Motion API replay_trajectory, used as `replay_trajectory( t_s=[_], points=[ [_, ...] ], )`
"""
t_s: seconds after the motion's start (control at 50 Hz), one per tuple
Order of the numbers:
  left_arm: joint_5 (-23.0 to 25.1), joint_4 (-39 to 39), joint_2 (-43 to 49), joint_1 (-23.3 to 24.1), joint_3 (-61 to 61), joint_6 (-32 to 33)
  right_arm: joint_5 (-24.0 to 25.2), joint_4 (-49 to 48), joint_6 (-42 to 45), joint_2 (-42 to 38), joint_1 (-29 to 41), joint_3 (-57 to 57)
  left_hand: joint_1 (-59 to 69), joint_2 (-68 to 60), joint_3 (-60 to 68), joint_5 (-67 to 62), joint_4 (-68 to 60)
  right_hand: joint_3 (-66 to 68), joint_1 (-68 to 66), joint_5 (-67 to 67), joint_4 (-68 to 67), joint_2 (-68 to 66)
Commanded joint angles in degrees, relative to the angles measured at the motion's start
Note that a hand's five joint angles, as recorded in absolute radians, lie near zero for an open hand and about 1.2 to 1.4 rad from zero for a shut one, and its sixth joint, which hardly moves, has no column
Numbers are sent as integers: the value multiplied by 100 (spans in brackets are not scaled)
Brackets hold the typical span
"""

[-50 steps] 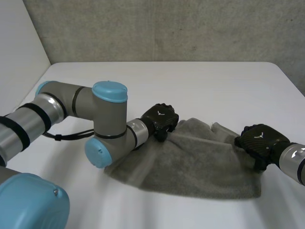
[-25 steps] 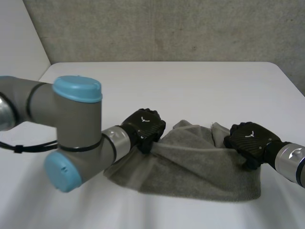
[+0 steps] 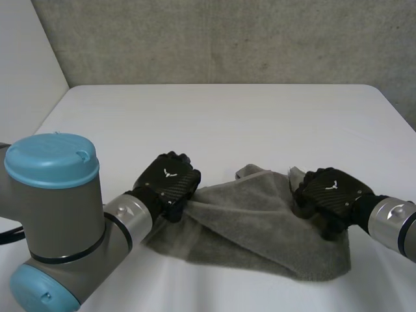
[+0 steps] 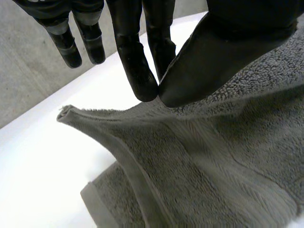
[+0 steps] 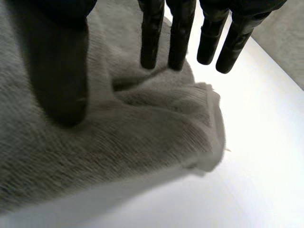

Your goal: Fold the towel.

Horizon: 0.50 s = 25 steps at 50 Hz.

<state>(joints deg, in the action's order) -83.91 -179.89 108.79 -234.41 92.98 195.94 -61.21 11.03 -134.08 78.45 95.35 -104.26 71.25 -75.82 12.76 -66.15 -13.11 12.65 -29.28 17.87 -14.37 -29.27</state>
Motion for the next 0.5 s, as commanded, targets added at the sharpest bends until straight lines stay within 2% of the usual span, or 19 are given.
replay_trajectory(
  t_s=[0.02, 0.08, 0.34, 0.38, 0.42, 0.44, 0.48, 0.5],
  points=[
    [-20, 24, -200, -43, 247, -3, 21, -74, -4, -84, -306, 187, 875, -418, -276, -385, 311, -265, 1045, -904, 437, 1044],
    [-11, 24, -280, -43, 335, -12, 21, -144, -13, -189, -341, 292, 875, -418, -276, -385, 311, -265, 1898, -1757, 437, 1897],
    [-20, 24, -789, -25, 880, -30, 47, -153, -22, -471, -359, 486, 875, -418, -276, -385, 311, -265, 1802, -1661, 437, 1801],
    [-29, 24, -833, -34, 924, -30, 47, -153, -4, -497, -359, 486, 875, -418, -276, -385, 311, -265, 1466, -1325, 437, 1465],
    [-29, 24, -894, -43, 968, -30, 47, -153, 127, -541, -367, 495, 875, -418, -276, -385, 311, -265, 378, -237, 437, 377],
    [-29, 24, -947, -52, 1012, -30, 47, -153, 128, -541, -368, 495, 875, -418, -276, -385, 311, -265, 373, -231, 437, 371],
    [-38, 24, -1009, -78, 1047, -30, 30, -136, 346, -550, -376, 495, 875, -418, -276, -385, 311, -265, -482, 623, 437, -483],
    [-55, 33, -1061, -113, 1073, -30, 30, -136, 348, -550, -376, 495, 875, -418, -276, -385, 311, -265, -485, 627, 437, -487]
  ],
)
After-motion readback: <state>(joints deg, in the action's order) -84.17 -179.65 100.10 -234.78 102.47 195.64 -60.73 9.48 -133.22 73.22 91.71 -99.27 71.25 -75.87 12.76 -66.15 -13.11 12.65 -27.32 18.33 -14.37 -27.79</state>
